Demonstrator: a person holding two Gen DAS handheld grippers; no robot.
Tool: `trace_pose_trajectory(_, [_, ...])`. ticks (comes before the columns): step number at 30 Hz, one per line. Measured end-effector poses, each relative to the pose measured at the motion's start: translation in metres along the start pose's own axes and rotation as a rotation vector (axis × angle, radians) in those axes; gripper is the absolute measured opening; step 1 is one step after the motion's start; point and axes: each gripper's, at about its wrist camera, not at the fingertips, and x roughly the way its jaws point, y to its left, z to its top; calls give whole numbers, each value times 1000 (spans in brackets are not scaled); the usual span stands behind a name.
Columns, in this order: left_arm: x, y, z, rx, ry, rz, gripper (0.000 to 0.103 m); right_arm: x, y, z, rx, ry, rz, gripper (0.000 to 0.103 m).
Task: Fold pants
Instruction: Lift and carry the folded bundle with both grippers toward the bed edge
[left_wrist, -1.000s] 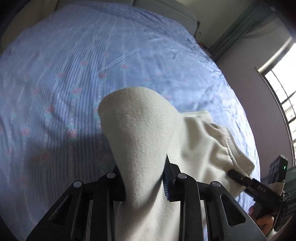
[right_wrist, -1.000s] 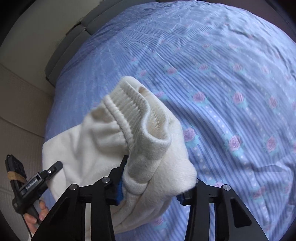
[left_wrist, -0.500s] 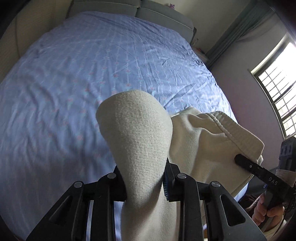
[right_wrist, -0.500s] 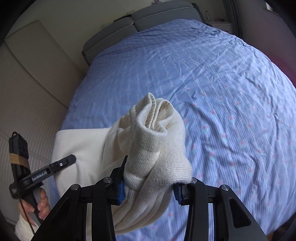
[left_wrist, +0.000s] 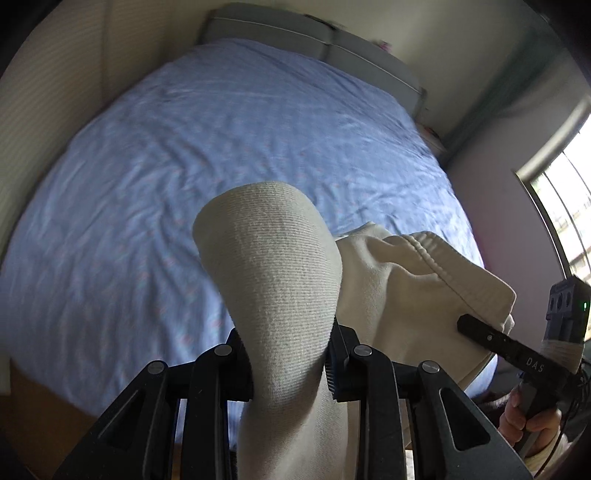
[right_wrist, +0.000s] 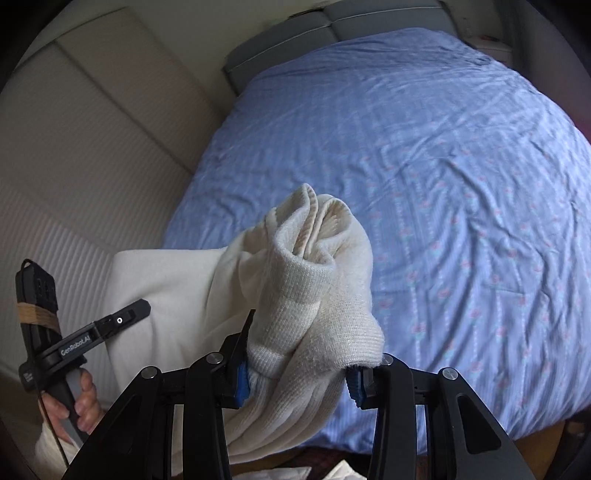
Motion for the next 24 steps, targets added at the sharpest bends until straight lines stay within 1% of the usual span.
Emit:
trace_pose_trajectory(2, [-15,12,-13,-59,-10,24,28,3,15,-10,-45,20,42,41])
trace_pose_trajectory(4, [-29,23,-27,-87,-21,46,28,5,30,-19,-84,27,77,41])
trace_pose_trajectory(8, [-46,53,-44,-181,-29,45,27,5,64,-35,-139,51,110,41])
trace_pose_trajectory(10, [-54,62,-47,-200,-42,58,27,7,80,-36,-177,62,124,41])
trace_pose_trajectory(13, [-67,78,-49,-207,-85,61,27,10,103,-35,-217,61,140,41])
trace_pose_trajectory(16, [-77,101,-40,-217,-117,51,28,17,124,-32,-240,47,147,41])
trace_pose_trajectory(19, [-82,131,-21,-204,-134,44,28,28,149,-29,-254,29,150,41])
trace_pose_trajectory(22, [-86,163,5,-159,-122,32,27,48,178,-25,-238,15,140,41])
trace_pose_trajectory(24, [-88,188,25,-130,-90,20,27,64,199,-24,-201,6,124,41])
